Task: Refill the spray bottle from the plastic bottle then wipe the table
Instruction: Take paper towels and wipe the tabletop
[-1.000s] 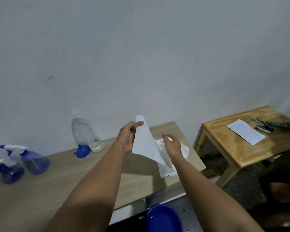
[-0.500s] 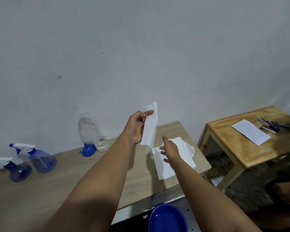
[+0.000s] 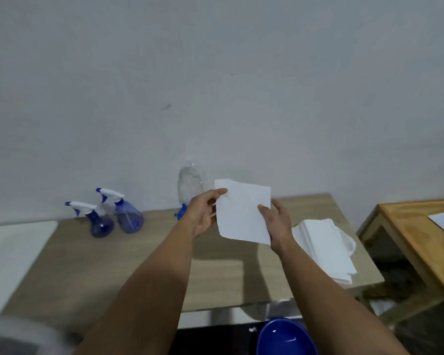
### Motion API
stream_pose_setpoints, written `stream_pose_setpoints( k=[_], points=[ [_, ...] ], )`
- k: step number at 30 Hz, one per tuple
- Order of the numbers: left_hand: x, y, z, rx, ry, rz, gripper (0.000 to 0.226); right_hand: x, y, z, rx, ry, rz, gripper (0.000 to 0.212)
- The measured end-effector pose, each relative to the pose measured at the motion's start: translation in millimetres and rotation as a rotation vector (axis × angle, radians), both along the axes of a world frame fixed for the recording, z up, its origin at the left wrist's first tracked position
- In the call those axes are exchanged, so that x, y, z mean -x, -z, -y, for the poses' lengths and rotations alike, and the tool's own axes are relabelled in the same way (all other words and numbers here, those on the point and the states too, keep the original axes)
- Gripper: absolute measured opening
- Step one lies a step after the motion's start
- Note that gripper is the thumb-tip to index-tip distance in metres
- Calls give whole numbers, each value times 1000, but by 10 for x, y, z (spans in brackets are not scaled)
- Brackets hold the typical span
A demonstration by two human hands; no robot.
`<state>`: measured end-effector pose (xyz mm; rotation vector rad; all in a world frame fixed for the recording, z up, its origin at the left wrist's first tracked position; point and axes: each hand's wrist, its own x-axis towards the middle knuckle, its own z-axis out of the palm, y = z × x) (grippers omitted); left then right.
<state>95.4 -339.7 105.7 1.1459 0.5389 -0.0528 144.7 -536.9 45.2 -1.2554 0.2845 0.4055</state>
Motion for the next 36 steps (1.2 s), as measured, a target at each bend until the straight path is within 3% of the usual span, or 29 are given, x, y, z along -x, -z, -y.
stream_pose_setpoints(
  k=[3, 8, 11, 21, 25, 28, 36],
  points=[
    [343, 127, -577, -96, -136, -3, 24, 159, 50, -506, 73, -9, 113, 57],
    [1036, 292, -1636, -270, -226, -55, 27, 558, 66, -1533, 222, -172, 298, 28],
    [1443, 488, -2401, -403, -236, -97, 32, 870, 154, -2272, 277, -275, 345, 26],
    [2341, 1257, -4664, -743, -128, -275, 48, 1811, 889, -4474, 414, -379, 226, 29],
    [2336, 1950, -5430, -900, -54, -306, 51, 1886, 1213, -5026, 487, -445, 210, 33],
    [2214, 2289, -5708, -925, -18, -230, 50, 1850, 1412, -5305, 567, -456, 239, 33],
    [2171, 2213, -5806, -1093, 23, -201, 34, 1817, 1587, -5576, 820, -530, 350, 36]
  ],
)
